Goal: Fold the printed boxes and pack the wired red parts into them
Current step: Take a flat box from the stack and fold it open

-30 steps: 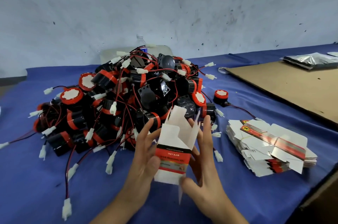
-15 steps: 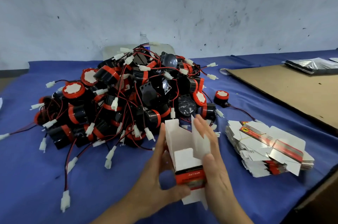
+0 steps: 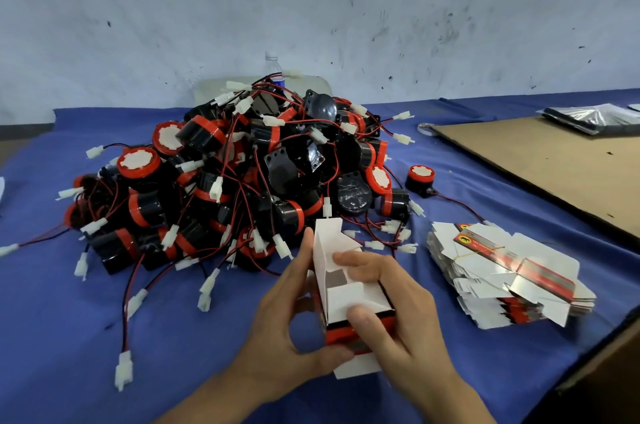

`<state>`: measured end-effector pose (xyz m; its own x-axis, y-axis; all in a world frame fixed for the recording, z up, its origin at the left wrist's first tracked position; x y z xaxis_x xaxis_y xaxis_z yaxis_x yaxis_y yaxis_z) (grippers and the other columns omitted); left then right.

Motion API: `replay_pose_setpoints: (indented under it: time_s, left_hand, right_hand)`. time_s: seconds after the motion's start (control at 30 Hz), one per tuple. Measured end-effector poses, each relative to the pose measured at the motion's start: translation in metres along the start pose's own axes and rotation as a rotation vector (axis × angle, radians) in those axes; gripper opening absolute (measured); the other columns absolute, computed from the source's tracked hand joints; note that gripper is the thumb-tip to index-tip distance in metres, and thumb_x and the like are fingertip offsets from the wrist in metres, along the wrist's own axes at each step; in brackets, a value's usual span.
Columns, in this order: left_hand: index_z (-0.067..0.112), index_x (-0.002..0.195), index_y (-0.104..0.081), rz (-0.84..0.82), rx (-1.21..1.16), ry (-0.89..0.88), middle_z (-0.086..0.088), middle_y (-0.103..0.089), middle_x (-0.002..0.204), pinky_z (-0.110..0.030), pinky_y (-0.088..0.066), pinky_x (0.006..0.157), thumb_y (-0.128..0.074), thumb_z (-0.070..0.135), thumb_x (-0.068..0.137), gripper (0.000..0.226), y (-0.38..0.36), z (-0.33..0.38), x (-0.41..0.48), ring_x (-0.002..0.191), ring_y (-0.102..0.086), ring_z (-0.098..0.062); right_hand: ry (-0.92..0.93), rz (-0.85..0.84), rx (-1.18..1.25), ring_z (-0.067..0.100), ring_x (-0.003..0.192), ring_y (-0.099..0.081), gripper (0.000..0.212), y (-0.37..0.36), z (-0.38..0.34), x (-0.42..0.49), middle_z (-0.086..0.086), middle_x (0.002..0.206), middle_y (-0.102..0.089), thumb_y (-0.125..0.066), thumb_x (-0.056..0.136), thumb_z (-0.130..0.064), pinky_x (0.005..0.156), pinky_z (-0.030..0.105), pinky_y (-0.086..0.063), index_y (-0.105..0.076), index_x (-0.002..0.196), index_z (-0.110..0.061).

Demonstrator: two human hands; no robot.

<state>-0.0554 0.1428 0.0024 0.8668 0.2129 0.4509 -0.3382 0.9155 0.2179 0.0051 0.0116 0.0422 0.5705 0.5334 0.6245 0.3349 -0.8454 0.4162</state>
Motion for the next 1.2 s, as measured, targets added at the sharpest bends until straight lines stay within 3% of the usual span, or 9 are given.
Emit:
replay_pose_setpoints:
  time_s: [0.13,0.27,0.4,0.5,0.6,0.8,0.9,1.1,1.2]
  left_hand:
    - [0.044,0.151,-0.012,0.006,0.032,-0.04,0.013,-0.048,0.143,-0.034,-0.052,0.093,-0.08,0.053,0.069,0.107,0.0,0.003,0.001,0.124,-0.055,-0.012]
    - [0.05,0.149,-0.01,-0.022,0.096,-0.074,0.006,-0.048,0.143,-0.046,-0.052,0.093,-0.084,0.044,0.067,0.111,-0.002,0.004,0.002,0.126,-0.053,-0.019]
    - [0.048,0.149,-0.011,-0.042,0.097,-0.085,0.01,-0.042,0.148,-0.046,-0.052,0.094,-0.085,0.034,0.067,0.111,-0.001,0.004,0.001,0.13,-0.05,-0.016]
    - [0.041,0.151,-0.01,-0.062,0.088,-0.087,0.007,-0.04,0.151,-0.049,-0.05,0.096,-0.085,0.027,0.069,0.112,0.0,0.003,0.001,0.133,-0.047,-0.018]
    - [0.035,0.153,-0.009,-0.066,0.081,-0.109,0.006,-0.039,0.151,-0.048,-0.049,0.097,-0.082,0.033,0.073,0.108,0.0,0.006,0.001,0.135,-0.045,-0.019]
    - [0.04,0.152,-0.008,-0.055,0.065,-0.132,0.012,-0.038,0.151,-0.029,-0.048,0.098,-0.077,0.045,0.076,0.103,0.001,0.009,0.002,0.133,-0.046,-0.016]
    - [0.039,0.152,-0.007,-0.068,0.075,-0.158,0.012,-0.042,0.147,-0.026,-0.046,0.098,-0.075,0.048,0.078,0.101,-0.001,0.011,0.002,0.131,-0.048,-0.016]
    - [0.043,0.152,-0.005,-0.103,0.125,-0.205,0.015,-0.037,0.149,-0.021,-0.044,0.099,-0.076,0.048,0.076,0.104,-0.002,0.014,0.001,0.131,-0.047,-0.011]
    - [0.043,0.152,-0.001,-0.117,0.136,-0.232,0.016,-0.033,0.152,-0.021,-0.044,0.1,-0.073,0.05,0.078,0.103,-0.004,0.013,0.0,0.133,-0.044,-0.011]
  right_hand:
    - [0.031,0.021,0.062,0.016,0.108,-0.061,0.041,0.0,-0.003,0.002,-0.011,0.125,-0.06,-0.053,0.086,-0.051,0.078,0.029,-0.05,-0.064,0.089,-0.012]
    - [0.012,0.093,0.218,0.021,0.125,-0.051,0.007,0.0,-0.007,-0.001,-0.005,0.143,-0.046,-0.055,0.085,-0.035,0.091,0.025,-0.045,-0.06,0.087,-0.032]
    - [-0.085,0.064,0.381,0.018,0.124,-0.05,0.044,-0.003,-0.008,-0.006,-0.009,0.136,-0.049,-0.055,0.085,-0.032,0.092,0.024,-0.047,-0.049,0.128,-0.034]
    - [-0.143,0.0,0.416,0.015,0.123,-0.049,0.06,-0.005,-0.009,-0.004,-0.012,0.126,-0.051,-0.054,0.084,-0.036,0.093,0.018,-0.044,-0.037,0.141,-0.043]
    - [-0.137,-0.053,0.381,0.013,0.129,-0.044,0.06,-0.004,-0.01,-0.003,-0.013,0.135,-0.041,-0.052,0.085,-0.039,0.097,0.017,-0.041,-0.035,0.142,-0.045]
    - [-0.134,-0.091,0.44,0.023,0.127,-0.048,0.034,-0.002,-0.009,-0.003,-0.008,0.138,-0.049,-0.054,0.084,-0.032,0.098,0.045,-0.045,-0.057,0.117,-0.038]
    - [-0.095,-0.076,0.356,0.019,0.131,-0.043,0.027,-0.002,-0.01,-0.001,-0.016,0.136,-0.047,-0.051,0.082,-0.028,0.097,0.035,-0.043,-0.064,0.103,-0.04]
    - [-0.042,-0.071,0.25,0.022,0.126,-0.048,0.057,0.003,-0.011,0.0,-0.011,0.132,-0.049,-0.05,0.084,-0.026,0.097,0.029,-0.044,-0.041,0.139,-0.039]
    - [0.018,-0.027,0.164,0.024,0.115,-0.054,0.037,0.002,-0.013,0.001,-0.008,0.121,-0.055,-0.05,0.086,-0.024,0.089,0.023,-0.044,-0.061,0.121,-0.028]
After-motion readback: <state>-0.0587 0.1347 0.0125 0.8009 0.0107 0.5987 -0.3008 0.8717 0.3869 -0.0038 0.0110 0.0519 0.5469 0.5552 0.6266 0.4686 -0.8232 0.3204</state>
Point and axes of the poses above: each hand's wrist, its own x-axis towards the middle knuckle, its own y-axis out of the back of the hand, z = x × y, the point moved 5 cm from there along x, towards the middle knuckle
